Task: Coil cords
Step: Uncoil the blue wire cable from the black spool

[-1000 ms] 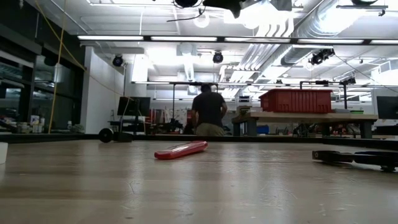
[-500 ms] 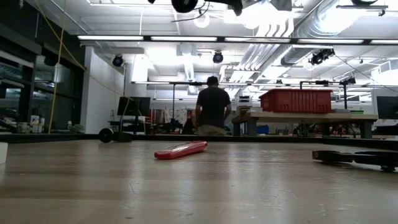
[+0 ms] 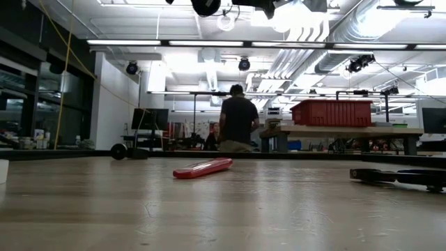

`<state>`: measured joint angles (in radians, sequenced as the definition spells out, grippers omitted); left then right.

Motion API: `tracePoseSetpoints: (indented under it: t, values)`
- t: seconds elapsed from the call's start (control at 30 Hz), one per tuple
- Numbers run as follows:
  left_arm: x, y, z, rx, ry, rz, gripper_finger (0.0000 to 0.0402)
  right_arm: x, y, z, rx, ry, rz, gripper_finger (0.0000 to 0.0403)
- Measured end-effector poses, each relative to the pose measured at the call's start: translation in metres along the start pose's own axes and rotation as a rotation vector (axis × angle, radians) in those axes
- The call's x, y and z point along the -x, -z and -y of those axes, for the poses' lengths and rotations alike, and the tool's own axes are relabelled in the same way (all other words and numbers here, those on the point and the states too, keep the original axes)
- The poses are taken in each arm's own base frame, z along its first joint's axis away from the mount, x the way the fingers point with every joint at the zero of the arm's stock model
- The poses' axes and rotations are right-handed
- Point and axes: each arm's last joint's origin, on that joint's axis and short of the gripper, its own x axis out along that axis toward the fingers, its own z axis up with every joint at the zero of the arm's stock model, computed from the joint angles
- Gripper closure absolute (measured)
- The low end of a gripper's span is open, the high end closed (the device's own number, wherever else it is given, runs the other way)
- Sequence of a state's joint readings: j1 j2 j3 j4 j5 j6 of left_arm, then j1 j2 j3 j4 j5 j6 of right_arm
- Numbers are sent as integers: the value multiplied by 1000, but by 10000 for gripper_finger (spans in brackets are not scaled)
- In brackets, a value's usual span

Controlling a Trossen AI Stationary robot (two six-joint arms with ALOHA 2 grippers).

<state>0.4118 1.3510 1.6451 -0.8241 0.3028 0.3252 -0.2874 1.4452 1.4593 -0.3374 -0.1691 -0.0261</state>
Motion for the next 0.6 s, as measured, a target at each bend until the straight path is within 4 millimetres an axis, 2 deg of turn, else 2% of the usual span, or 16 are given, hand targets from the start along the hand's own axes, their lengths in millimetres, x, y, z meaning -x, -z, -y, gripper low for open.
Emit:
tracePoseSetpoints:
  t: [0.3, 0.6]
  values:
    - [0, -2, -1, -7, -8, 23, 402, 0, 1, 2, 2, 62, -12, 295]
    - [1, -8, -2, -20, -15, 81, 401, -1, 5, 1, 0, 43, -55, 284]
